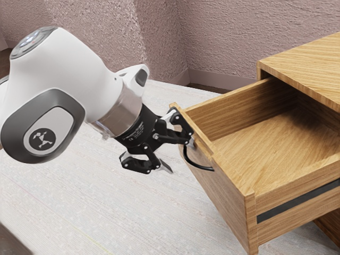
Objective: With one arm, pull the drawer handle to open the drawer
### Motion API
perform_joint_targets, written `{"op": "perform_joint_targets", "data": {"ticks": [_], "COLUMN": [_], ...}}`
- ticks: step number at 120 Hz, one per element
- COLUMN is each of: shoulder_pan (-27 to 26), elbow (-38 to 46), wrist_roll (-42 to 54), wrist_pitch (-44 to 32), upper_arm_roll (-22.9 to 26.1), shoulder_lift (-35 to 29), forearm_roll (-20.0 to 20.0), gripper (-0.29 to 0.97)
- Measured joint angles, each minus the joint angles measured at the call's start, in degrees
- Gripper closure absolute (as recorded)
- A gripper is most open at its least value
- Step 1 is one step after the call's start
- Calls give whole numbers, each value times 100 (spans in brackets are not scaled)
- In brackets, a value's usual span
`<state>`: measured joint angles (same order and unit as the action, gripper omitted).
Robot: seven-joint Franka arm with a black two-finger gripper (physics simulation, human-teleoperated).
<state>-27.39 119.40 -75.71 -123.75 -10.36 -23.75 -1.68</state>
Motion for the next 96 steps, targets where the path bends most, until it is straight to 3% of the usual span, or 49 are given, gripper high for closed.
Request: {"op": "perform_joint_targets", "data": {"ticks": [34, 60, 73, 84, 96], "shoulder_pan": [9, 103, 80, -1276, -2689], "elbow": [-11, -81, -1300, -2028, -2544], "wrist_roll": [10, 12, 10, 12, 1], "wrist_pitch": [-24, 27, 447, 754, 962], "upper_arm_roll": [-85, 0, 563, 221, 60], "shoulder_lift": [-26, -308, -241, -89, 717], "forearm_roll": [-97, -91, -108, -78, -55], "gripper": [14, 5, 3, 2, 1]}}
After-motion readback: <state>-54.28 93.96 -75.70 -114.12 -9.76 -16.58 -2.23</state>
